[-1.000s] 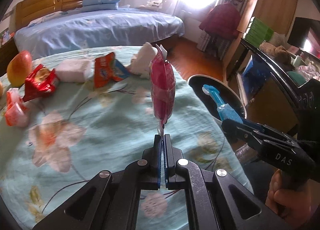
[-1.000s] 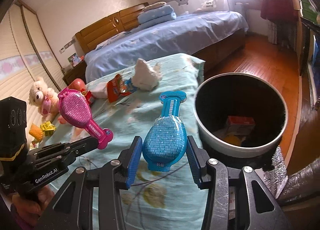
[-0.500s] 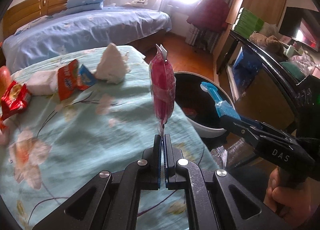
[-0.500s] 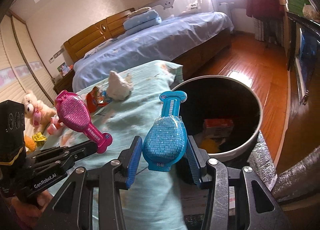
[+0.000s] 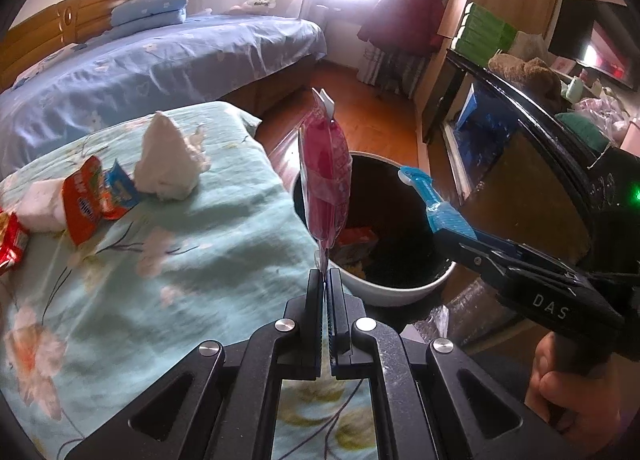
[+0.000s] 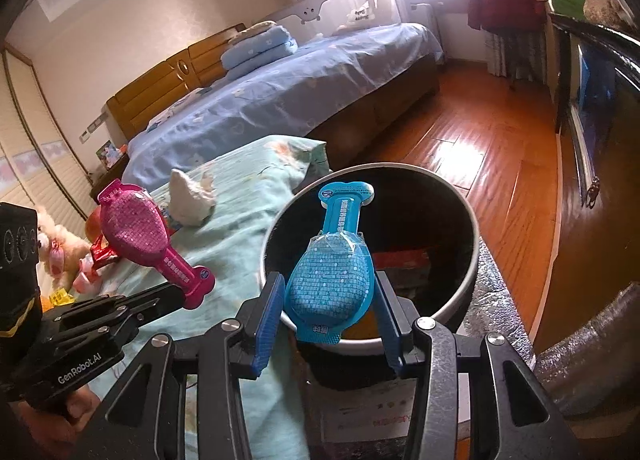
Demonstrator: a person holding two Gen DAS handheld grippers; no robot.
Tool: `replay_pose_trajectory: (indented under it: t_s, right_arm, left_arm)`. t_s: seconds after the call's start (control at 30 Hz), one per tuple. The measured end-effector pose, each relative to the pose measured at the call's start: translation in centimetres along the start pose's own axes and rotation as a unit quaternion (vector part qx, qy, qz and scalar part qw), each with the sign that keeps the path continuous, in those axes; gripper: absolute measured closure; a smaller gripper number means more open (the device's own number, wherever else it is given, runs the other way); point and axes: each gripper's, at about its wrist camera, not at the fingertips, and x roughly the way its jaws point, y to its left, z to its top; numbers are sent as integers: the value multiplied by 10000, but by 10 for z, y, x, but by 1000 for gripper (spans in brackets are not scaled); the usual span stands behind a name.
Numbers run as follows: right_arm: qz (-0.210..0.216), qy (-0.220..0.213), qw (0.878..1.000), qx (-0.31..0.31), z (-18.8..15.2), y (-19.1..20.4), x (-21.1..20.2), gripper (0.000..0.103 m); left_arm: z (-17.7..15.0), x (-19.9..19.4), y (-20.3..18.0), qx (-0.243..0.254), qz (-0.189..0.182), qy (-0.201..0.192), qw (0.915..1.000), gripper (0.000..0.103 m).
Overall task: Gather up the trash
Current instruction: 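Carry the pink and blue brushes toward the trash bin, then open both tools over the bin to drop the pink and blue brushes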
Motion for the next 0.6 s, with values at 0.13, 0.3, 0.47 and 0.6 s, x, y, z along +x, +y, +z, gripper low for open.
replay_pose_trajectory:
  t_s: [0.13,0.3,0.47,0.6]
  right_arm:
    - [-31,9,10000,60,4,-7,3,58]
    - [-57,35,9999,127,9,-14,9,58]
    - [-61,50,9998,165,13,-18,13,58]
    - [-74,65,9998,175,15,-20,16,58]
  left_arm:
    - [6,9,-5,14,-20,32,10000,103]
    - [12,18,-9,67,-12,63,10000,103]
    - [19,27,-13,100,-6,109,9999,103]
    - [24,35,-16,111,3,151,9998,103]
